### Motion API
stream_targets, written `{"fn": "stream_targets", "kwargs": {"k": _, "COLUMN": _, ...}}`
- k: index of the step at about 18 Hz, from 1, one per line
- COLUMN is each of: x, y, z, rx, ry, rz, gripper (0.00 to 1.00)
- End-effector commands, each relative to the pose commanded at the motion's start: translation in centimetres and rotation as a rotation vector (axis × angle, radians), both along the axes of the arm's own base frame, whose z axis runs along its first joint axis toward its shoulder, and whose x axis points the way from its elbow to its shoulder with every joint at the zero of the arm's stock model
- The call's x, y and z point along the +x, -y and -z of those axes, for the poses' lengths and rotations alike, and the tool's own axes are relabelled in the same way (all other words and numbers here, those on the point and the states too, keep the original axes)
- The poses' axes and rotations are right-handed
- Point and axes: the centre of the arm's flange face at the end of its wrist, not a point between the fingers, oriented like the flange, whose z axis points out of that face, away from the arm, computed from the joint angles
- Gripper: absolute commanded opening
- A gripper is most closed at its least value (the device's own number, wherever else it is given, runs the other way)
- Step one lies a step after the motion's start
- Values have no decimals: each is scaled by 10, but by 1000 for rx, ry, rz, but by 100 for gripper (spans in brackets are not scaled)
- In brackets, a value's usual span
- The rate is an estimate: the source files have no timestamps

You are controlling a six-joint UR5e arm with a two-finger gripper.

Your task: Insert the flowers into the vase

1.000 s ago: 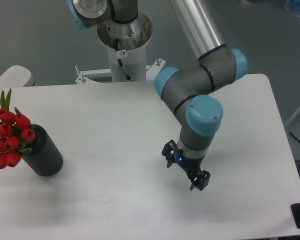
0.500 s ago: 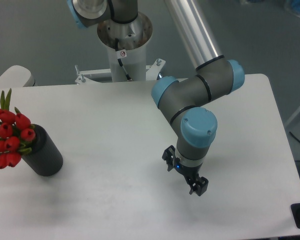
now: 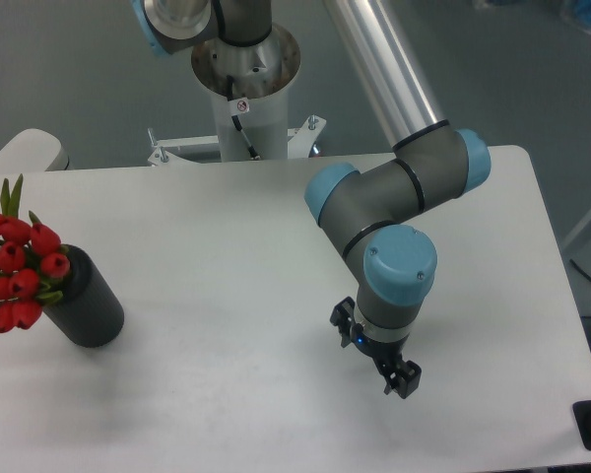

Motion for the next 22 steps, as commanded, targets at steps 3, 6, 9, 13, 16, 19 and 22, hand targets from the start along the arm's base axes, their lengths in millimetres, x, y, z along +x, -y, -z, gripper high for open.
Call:
{"fn": "stream_targets", "kwargs": {"k": 3, "x": 0, "y": 1, "z": 2, "rx": -3, "ry": 6, "rz": 0, "gripper": 100}}
{"fn": "stream_targets", "kwargs": {"k": 6, "x": 1, "y": 2, "z": 3, "rx": -3, "ry": 6, "rz": 0, "gripper": 100}}
{"fn": "stream_targets", "kwargs": {"k": 9, "x": 2, "y": 3, "z": 4, "rx": -2, "ry": 4, "rz": 11, "gripper": 100}}
{"fn": "stream_targets", "kwargs": {"k": 13, "x": 3, "y": 4, "z": 5, "rx": -2, "ry": 3, "rz": 17, "gripper": 100}}
{"fn": "stream_targets", "kwargs": {"k": 16, "x": 4, "y": 4, "z": 5, "rx": -2, "ry": 3, "rz": 17, "gripper": 100}}
{"fn": "stream_targets", "kwargs": {"k": 19, "x": 4, "y": 4, "z": 6, "rx": -2, "ry": 4, "rz": 17, "gripper": 100}}
{"fn": "stream_targets", "kwargs": {"k": 22, "x": 4, "y": 4, "z": 5, "rx": -2, "ry": 3, "rz": 17, "gripper": 100}}
